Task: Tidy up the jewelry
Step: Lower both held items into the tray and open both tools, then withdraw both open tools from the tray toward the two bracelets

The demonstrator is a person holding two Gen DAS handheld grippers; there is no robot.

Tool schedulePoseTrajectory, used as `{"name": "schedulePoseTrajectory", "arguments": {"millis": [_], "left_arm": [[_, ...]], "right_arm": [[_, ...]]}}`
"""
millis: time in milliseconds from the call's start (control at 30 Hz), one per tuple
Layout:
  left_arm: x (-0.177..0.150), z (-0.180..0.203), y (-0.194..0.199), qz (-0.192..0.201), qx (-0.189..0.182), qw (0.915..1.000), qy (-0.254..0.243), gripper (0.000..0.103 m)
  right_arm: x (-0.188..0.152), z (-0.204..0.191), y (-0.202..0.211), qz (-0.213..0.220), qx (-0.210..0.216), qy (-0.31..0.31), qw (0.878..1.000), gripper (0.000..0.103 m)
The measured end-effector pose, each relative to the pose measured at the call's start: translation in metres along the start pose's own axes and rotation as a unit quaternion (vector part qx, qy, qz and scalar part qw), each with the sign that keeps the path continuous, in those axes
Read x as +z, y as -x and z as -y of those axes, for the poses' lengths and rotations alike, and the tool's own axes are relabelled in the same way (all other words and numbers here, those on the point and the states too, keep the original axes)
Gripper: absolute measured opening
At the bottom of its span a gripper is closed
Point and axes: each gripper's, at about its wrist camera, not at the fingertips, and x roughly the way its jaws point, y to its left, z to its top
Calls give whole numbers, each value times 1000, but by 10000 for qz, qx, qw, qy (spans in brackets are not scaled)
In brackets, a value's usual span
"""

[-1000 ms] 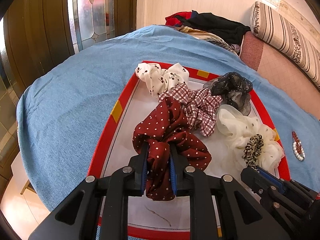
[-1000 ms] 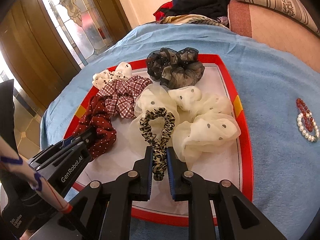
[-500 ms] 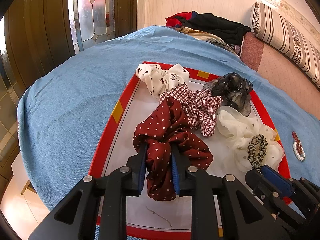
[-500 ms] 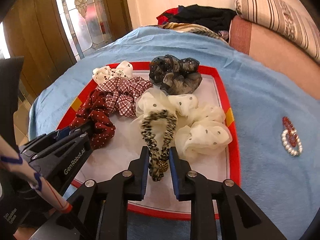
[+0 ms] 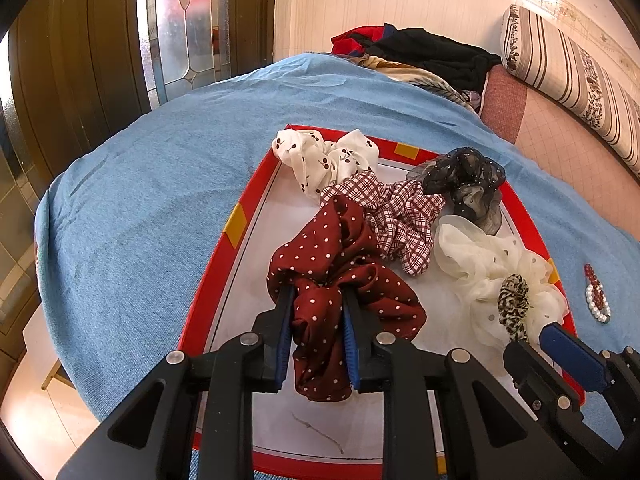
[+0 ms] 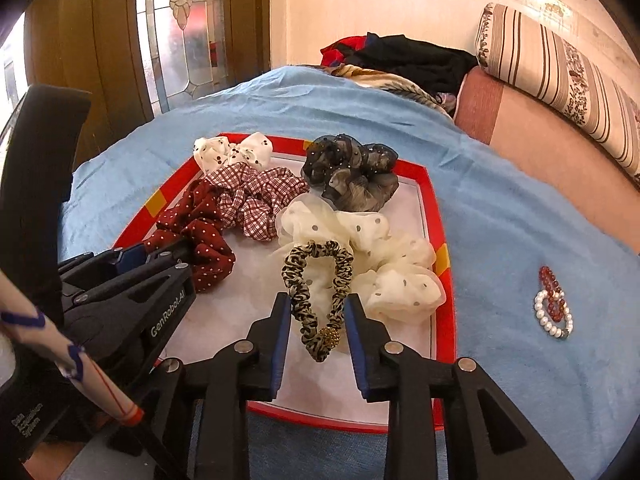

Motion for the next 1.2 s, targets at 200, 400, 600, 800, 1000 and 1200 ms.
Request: {"name": "schedulePoseTrajectory", "arguments": {"millis": [200, 400, 600, 800, 1000, 1200], "left_arm": [[2, -2, 2, 37, -14, 10000, 27, 23], [3, -2, 6, 130, -34, 9999, 41, 30], [5, -4, 13, 275, -59, 9996, 88, 37], [6, -4, 20, 455, -149, 9988, 107, 43], [7, -2, 28, 643, -172, 9977, 93, 51], [7, -2, 34, 779, -172, 9967, 130, 52]], "right_arm": [[0, 2, 3, 25, -45, 13, 10000, 34], [-1, 2, 6, 68, -74, 36, 9999, 38], [-1, 2, 10, 110, -105, 47, 9999, 46], [-1, 2, 18, 173, -105, 31, 9998, 49], [-1, 3, 25, 249, -114, 37, 9996, 55], [-3, 6, 30, 271, -126, 21, 9995, 55]]}}
